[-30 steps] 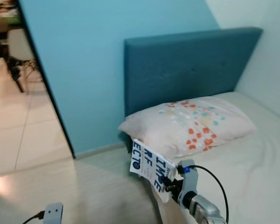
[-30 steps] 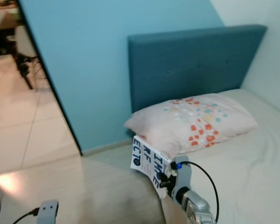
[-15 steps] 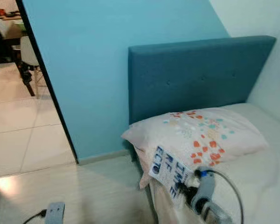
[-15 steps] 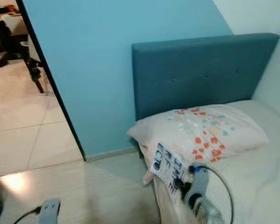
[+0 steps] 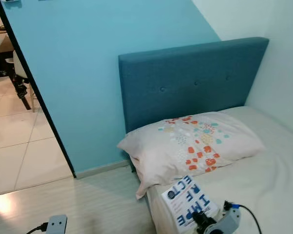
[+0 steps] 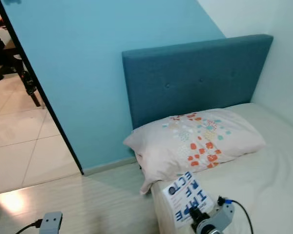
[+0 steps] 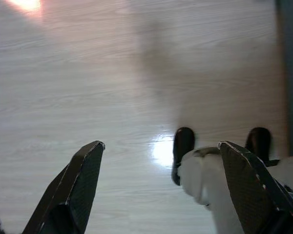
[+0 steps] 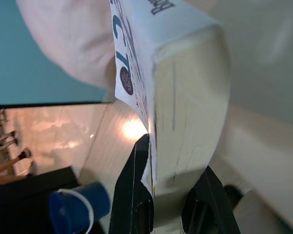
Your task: Clean up the room
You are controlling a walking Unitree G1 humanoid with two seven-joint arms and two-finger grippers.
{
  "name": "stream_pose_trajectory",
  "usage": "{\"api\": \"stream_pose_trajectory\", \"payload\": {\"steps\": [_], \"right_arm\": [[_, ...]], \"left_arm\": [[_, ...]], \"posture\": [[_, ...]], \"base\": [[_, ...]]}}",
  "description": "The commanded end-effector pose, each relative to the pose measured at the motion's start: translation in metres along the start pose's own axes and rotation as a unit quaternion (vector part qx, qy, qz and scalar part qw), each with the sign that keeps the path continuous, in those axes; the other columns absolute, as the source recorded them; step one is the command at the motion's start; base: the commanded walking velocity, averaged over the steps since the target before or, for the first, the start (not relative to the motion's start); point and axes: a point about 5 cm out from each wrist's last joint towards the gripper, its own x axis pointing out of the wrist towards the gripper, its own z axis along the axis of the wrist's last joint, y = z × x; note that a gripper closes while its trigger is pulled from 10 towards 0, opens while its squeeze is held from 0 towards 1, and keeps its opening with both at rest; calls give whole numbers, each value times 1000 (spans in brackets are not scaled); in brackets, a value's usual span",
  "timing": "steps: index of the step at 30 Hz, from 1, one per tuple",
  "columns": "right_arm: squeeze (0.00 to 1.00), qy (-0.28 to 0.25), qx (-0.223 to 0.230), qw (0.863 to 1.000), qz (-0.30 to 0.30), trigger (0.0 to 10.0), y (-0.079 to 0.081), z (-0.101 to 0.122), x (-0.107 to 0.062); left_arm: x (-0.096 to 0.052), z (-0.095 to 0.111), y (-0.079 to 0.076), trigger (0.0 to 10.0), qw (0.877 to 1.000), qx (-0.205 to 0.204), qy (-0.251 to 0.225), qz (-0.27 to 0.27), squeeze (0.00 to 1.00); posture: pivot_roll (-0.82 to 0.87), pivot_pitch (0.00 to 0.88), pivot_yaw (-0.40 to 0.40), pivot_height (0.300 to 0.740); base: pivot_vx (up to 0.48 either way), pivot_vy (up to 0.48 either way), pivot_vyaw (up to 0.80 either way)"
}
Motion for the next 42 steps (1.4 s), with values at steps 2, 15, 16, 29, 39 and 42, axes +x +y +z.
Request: {"api": "stream_pose_trajectory", "payload": {"steps": [2, 15, 16, 29, 39, 42], "right_arm": [[0, -13, 22, 1000, 11, 10000, 4, -2, 2], [0, -34, -7, 999, -33, 10000, -3, 9, 1], [0, -35, -15, 999, -33, 10000, -2, 12, 1], [0, -97, -89, 990, -45, 10000, 7, 61, 1], [0, -120, -85, 987, -61, 10000, 2, 72, -3], [0, -113, -86, 988, -59, 10000, 0, 68, -3]], "left_arm": [[-3, -3, 20, 10000, 1000, 19, -1, 14, 0], [-10, -2, 49, 10000, 999, 36, -25, 25, 0], [-11, -3, 51, 10000, 999, 36, -28, 24, 0], [-23, -12, 77, 10000, 998, 27, -47, 39, 0], [-29, -17, 88, 10000, 997, 29, -54, 43, 0], [-29, -17, 86, 10000, 997, 31, -54, 39, 0]], "posture": [[61, 56, 46, 740], [155, 169, 75, 740], [167, 194, 77, 740], [228, 279, 79, 740], [235, 285, 80, 740], [240, 287, 80, 740]], "base": [[0, 0, 0], [0, 0, 0], [0, 0, 0], [0, 0, 0], [0, 0, 0], [0, 0, 0]]}}
